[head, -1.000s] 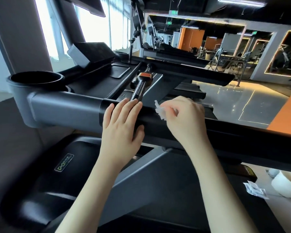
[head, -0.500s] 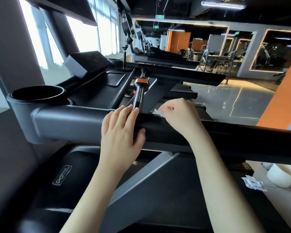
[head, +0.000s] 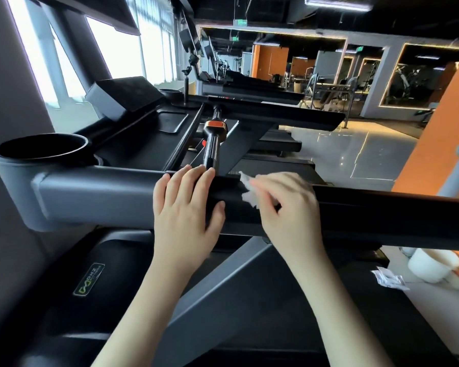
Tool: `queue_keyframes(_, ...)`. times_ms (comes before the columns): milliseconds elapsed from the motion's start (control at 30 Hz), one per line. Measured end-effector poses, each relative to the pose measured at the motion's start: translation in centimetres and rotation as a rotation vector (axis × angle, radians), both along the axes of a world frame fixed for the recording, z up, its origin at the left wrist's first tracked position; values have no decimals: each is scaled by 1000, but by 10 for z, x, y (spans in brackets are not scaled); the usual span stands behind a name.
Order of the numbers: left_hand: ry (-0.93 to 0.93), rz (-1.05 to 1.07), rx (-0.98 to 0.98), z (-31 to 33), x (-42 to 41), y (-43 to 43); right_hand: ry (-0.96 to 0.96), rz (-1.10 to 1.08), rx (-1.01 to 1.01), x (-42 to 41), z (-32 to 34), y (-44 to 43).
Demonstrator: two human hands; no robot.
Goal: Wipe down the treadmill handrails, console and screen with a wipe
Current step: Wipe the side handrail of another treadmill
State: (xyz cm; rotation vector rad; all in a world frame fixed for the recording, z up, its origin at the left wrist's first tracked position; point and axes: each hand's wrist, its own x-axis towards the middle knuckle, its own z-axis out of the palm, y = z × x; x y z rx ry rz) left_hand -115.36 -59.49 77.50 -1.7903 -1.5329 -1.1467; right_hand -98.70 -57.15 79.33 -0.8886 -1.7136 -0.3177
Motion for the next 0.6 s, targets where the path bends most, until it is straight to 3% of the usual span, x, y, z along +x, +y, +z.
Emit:
queue_keyframes(100,-8,4,9,0,1,1,-19,14,135,11,-18,-6)
queue_keyframes(267,-15,3,4,-1,2,0,108,-118,210,9,-29,-5)
queue_keyframes(433,-12,2,10,0,2,0,-138,-104,257,8,-62,-11)
queue_keyframes(600,-7,7,4,0,2,0,37,-277,275,17,-66,-7)
